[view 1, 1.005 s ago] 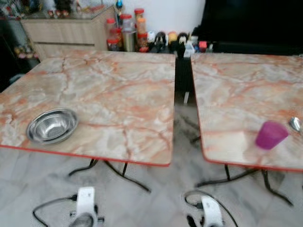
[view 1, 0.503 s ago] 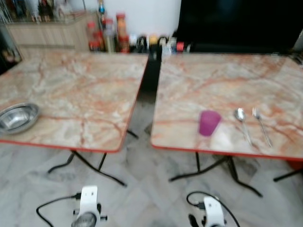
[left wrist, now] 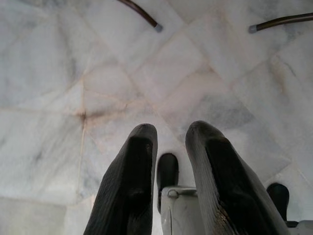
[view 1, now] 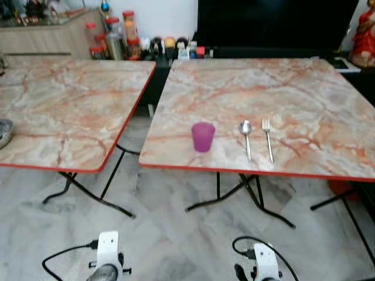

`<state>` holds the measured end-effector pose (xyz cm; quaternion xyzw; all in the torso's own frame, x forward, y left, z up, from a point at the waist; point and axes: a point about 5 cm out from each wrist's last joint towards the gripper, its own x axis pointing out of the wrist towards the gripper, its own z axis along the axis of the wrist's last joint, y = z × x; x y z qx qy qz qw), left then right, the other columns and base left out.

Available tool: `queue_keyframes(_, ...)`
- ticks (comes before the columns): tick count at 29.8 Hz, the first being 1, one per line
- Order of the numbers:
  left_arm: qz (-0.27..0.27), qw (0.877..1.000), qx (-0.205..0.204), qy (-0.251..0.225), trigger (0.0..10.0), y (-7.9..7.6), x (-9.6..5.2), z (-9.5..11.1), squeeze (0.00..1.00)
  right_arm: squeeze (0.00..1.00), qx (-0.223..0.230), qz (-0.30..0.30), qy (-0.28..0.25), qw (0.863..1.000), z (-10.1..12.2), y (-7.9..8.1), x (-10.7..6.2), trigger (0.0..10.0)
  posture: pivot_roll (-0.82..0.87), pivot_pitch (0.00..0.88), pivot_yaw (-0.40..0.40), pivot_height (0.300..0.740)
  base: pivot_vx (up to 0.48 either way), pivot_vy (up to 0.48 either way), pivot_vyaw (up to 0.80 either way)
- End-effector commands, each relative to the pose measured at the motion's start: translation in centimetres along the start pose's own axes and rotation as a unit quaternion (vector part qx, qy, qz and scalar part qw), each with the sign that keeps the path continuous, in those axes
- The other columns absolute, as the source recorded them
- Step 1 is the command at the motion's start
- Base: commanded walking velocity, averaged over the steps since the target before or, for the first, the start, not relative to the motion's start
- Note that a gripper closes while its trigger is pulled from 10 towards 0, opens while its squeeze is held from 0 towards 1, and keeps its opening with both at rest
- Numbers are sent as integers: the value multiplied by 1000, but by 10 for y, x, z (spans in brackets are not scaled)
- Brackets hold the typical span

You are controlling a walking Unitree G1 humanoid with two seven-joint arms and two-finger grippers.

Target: Setting the table

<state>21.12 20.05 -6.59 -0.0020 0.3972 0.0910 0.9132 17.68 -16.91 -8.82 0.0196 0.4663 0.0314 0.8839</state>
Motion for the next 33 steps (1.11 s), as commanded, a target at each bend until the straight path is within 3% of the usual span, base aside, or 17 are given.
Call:
queue_keyframes(1, 12, 1000, -9, 0, 10000, 11, -1, -1, 0, 0, 5, 5, -9, 1000, 5, 5, 1, 10000, 27, 0, 13, 740, 0, 0, 0)
queue_keyframes(18, 11, 1000, -15, 11, 10000, 10, -2, -9, 0, 0, 3, -13, -23, 1000, 8, 2, 1, 10000, 30, 0, 3, 740, 0, 0, 0)
queue_keyframes(27, 15, 1000, -15, 14, 10000, 15, -3, -12, 0, 0, -6, -42, -133, 990, 26, 1, -3, 10000, 9, 0, 5, 740, 0, 0, 0)
queue_keyframes(33, 12, 1000, -18, 11, 10000, 14, -3, -10, 0, 0, 5, -57, -173, 983, 31, 0, -6, 10000, 3, 0, 5, 740, 0, 0, 0)
